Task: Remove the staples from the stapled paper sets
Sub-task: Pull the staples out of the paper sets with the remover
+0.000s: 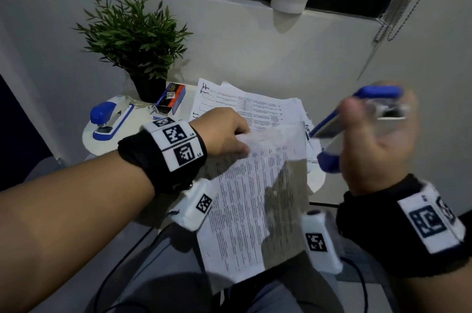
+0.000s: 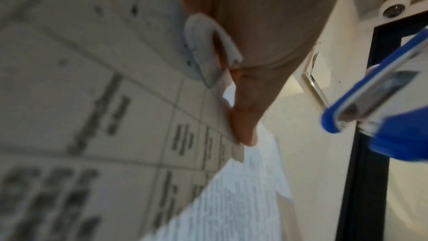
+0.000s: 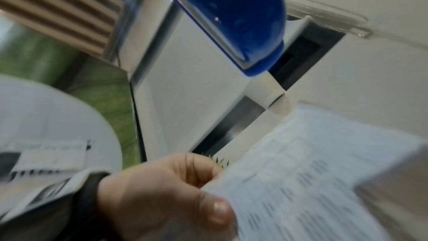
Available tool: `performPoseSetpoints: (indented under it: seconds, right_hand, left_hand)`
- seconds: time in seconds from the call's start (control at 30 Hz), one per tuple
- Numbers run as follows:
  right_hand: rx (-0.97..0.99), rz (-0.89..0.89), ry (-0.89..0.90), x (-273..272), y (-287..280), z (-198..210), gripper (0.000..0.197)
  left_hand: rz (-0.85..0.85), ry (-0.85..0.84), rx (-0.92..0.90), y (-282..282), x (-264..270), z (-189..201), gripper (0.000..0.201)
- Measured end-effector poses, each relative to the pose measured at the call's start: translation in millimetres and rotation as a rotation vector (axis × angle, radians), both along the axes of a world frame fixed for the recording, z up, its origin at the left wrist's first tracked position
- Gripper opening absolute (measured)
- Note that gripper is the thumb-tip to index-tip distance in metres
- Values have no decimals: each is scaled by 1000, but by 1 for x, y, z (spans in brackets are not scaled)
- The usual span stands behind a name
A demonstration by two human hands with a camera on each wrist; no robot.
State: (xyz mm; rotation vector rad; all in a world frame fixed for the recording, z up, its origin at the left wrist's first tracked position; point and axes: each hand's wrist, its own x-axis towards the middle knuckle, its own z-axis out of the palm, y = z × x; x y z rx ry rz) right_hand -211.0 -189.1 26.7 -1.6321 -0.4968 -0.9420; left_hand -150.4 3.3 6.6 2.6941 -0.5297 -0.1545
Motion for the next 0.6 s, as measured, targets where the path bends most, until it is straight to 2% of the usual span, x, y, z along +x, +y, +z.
performPoseSetpoints:
  seconds: [0.07,0.17,0.23,0.33,0.47,0.53,0.6]
  right_hand:
    - [-463,-56,141,-3,2,-10,17]
    - [-1216,-50,400,-1,8,-41,43]
    - [-1477,28,581,0,12,-64,56]
    - [-1566,73,714,4,10,-93,61]
    - [-1553,38,691,5,6,-108,48]
    - [-1547,12,660,3,4,-107,41]
    - [-1536,24,654,0,3,-108,43]
  left_hand:
    - [27,-8,11,4,10,-1,21]
    - [74,-53,43,4,18,-1,15]
    - [81,-96,31,1,17,-4,11]
    - [-38,-163,57,-3,11,-17,16]
    - [-308,-271,216,-9,-12,-49,28]
    - [-378,-353,171,-5,-21,-69,33]
    - [-404,-411,125,1,-24,-84,41]
